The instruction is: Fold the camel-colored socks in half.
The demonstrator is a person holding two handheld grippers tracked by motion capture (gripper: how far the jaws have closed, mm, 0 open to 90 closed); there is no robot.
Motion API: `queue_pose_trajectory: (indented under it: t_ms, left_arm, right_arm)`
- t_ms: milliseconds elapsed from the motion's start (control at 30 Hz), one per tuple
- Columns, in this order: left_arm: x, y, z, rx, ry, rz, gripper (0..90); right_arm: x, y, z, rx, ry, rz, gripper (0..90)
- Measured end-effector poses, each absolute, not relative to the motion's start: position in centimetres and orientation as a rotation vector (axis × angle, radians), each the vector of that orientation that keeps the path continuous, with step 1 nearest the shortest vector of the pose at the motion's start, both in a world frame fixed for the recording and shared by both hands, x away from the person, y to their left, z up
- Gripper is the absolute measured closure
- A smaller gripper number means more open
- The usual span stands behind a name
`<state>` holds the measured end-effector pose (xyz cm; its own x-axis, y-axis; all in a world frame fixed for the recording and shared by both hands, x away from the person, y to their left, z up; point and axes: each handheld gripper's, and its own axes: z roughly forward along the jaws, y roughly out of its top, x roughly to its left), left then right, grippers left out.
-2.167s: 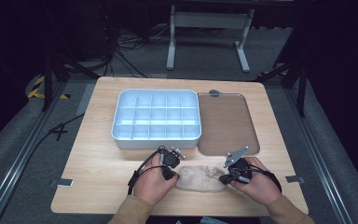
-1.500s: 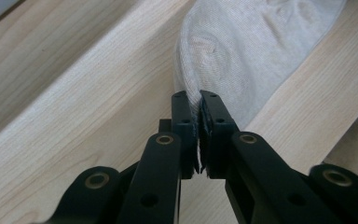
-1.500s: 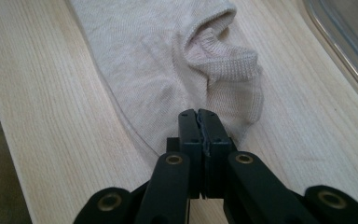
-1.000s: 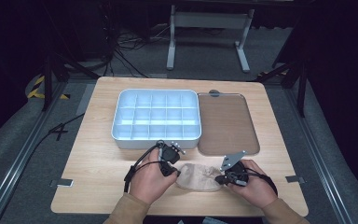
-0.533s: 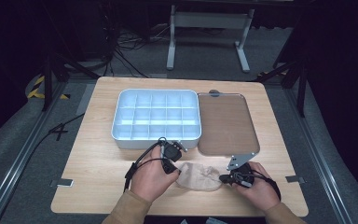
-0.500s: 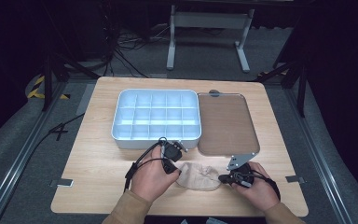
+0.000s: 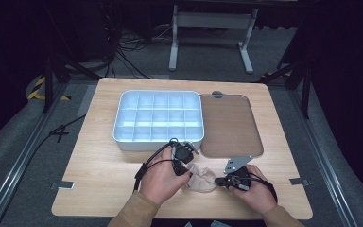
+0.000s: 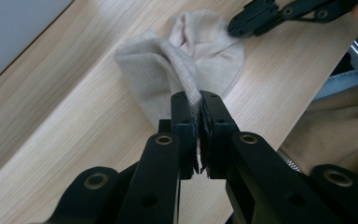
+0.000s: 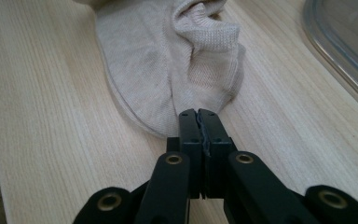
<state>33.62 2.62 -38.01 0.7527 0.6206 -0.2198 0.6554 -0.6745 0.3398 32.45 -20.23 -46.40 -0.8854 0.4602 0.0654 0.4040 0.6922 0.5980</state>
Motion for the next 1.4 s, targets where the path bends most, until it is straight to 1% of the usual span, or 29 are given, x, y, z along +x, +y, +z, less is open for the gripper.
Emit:
queue_pose_trajectory:
  t_ms: [233,433,767,1033,1300,1367,1400]
  left_arm:
    - [34.3,0.5,-38.4,2.552,0.943,-0.151,85.3]
    - [34.7,-1.1,-39.5,2.564,0.918,-0.175,85.3]
    - [35.0,-2.1,-40.6,2.559,0.909,-0.186,85.3]
    - [35.4,-3.3,-41.7,2.588,0.893,-0.201,85.1]
    - [35.5,-3.6,-42.4,2.595,0.896,-0.195,84.8]
    - [35.5,-3.4,-42.4,2.58,0.896,-0.198,82.0]
    - [35.5,-3.3,-42.3,2.576,0.898,-0.2,75.3]
  right_arm:
    - [32.6,-20.1,-46.4,0.718,2.81,0.962,89.7]
    - [32.6,-20.0,-46.4,0.705,2.812,0.959,89.7]
    - [32.6,-20.1,-46.4,0.708,2.808,0.961,89.7]
    - [32.4,-20.2,-46.4,0.716,2.803,0.967,89.7]
    - [32.3,-20.3,-46.4,0.704,2.797,0.962,89.6]
    - [32.3,-20.3,-46.4,0.706,2.794,0.956,89.5]
    - [32.3,-20.4,-46.4,0.704,2.793,0.951,89.5]
